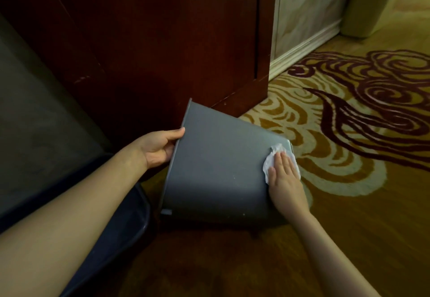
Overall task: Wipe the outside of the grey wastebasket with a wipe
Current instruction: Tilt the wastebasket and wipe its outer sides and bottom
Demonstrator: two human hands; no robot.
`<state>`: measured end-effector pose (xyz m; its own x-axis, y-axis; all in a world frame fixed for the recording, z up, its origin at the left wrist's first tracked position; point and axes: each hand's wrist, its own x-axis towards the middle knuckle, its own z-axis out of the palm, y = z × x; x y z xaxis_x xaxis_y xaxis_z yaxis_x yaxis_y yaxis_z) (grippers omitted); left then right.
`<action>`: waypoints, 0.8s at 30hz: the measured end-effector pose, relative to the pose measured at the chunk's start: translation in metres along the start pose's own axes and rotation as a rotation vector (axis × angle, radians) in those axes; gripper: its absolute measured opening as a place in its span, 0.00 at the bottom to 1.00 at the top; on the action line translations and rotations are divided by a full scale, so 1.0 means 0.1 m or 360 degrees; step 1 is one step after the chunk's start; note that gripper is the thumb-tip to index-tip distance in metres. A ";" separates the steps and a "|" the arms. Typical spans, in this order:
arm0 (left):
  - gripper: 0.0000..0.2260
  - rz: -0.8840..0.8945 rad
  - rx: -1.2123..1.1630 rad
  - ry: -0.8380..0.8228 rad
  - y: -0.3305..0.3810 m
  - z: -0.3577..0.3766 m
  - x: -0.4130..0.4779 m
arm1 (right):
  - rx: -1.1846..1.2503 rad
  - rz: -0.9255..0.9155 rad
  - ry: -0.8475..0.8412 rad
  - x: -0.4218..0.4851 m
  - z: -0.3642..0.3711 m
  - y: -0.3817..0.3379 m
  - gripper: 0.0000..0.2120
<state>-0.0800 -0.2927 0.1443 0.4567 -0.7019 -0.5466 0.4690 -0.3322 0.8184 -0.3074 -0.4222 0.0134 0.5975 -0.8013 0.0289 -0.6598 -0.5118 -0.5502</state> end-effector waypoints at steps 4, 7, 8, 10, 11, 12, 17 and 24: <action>0.10 0.0017 0.0002 -0.0057 -0.01 0.02 -0.02 | 0.0076 0.0064 0.0108 -0.04 -0.02 0.14 0.23; 0.11 0.0021 -0.0023 -0.0081 -0.02 -0.02 -0.05 | 0.0425 0.0272 0.0253 -0.04 -0.04 0.21 0.20; 0.14 0.0011 -0.0039 -0.0121 -0.01 -0.05 -0.06 | 0.0508 0.0343 0.0314 -0.02 -0.05 0.23 0.18; 0.22 -0.0023 -0.0067 -0.0186 0.00 -0.13 -0.08 | 0.0724 0.0535 0.0395 0.02 -0.08 0.27 0.15; 0.26 -0.0044 -0.0083 -0.0213 0.00 -0.15 -0.07 | 0.0836 0.0641 0.0419 0.04 -0.14 0.30 0.14; 0.28 -0.0057 -0.0114 -0.0226 0.00 -0.19 -0.08 | 0.0950 0.0702 0.0465 0.05 -0.18 0.30 0.14; 0.31 -0.0089 -0.0241 -0.0205 -0.04 -0.27 -0.08 | 0.0841 0.0091 0.0775 -0.15 -0.32 -0.39 0.14; 0.18 -0.0077 -0.0058 -0.0071 -0.03 -0.16 -0.04 | 0.0099 -0.0849 0.0118 -0.53 0.30 -1.27 0.30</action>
<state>-0.0709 -0.2790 0.1413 0.3989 -0.7131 -0.5765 0.5175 -0.3439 0.7835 -0.2417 -0.3059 0.0570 0.8071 -0.4559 0.3753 -0.2440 -0.8362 -0.4911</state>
